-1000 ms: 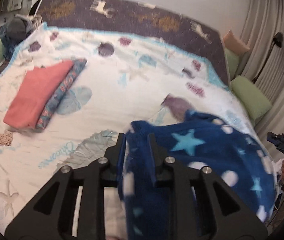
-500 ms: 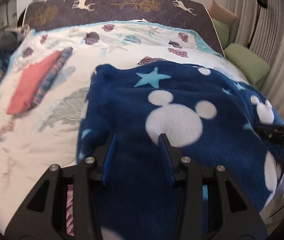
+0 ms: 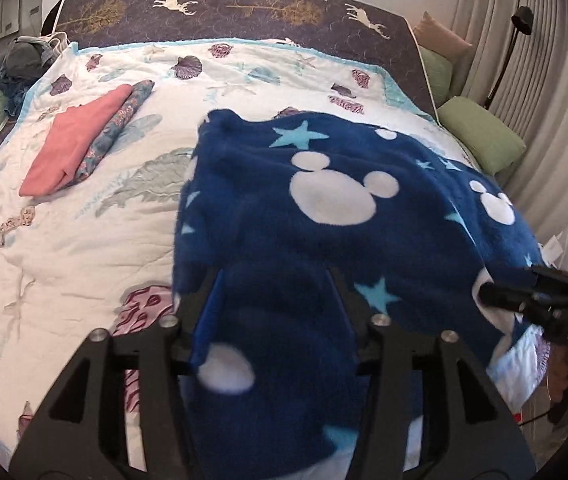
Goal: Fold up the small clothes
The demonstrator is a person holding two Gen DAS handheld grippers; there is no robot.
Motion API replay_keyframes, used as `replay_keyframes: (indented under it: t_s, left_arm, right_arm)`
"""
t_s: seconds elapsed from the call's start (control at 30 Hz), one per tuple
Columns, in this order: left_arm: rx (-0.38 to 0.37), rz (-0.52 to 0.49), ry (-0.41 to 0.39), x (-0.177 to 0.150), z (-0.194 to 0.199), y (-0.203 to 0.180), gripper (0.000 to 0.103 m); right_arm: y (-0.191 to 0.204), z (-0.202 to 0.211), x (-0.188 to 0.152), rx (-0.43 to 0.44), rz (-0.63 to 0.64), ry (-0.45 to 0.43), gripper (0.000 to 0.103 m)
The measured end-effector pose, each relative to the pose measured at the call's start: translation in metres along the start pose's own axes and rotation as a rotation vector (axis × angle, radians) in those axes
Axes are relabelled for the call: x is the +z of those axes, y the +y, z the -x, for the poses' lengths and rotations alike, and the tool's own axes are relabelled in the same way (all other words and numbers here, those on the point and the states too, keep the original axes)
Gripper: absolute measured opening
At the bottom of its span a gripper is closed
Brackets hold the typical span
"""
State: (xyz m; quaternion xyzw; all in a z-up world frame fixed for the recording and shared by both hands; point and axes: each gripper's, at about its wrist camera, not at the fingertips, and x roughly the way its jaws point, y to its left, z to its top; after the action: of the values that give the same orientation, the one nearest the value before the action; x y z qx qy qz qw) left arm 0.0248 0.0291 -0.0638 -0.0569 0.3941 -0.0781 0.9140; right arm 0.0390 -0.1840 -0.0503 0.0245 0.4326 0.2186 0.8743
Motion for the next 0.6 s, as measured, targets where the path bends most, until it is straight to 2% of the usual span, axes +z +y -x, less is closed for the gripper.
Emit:
replay_keyframes:
  t_s: [0.2,0.27,0.5,0.6]
  left_arm:
    - [0.006,0.063,-0.005,-0.009,0.011,0.019,0.06]
    - [-0.001,0.073,-0.003,-0.012,0.014,0.024,0.06]
    - [0.046,0.074,0.001,-0.023,0.02,0.039,0.069]
    - [0.051,0.097,0.002,-0.026,0.025,0.055,0.07]
  right_arm:
    - [0.018,0.022,0.001,0.064,0.015,-0.059,0.054]
    - [0.026,0.02,0.002,0.094,0.017,-0.049,0.056]
    - [0.048,0.014,-0.003,0.097,0.038,-0.029,0.059]
    - [0.068,0.013,-0.006,0.122,0.111,-0.041,0.071]
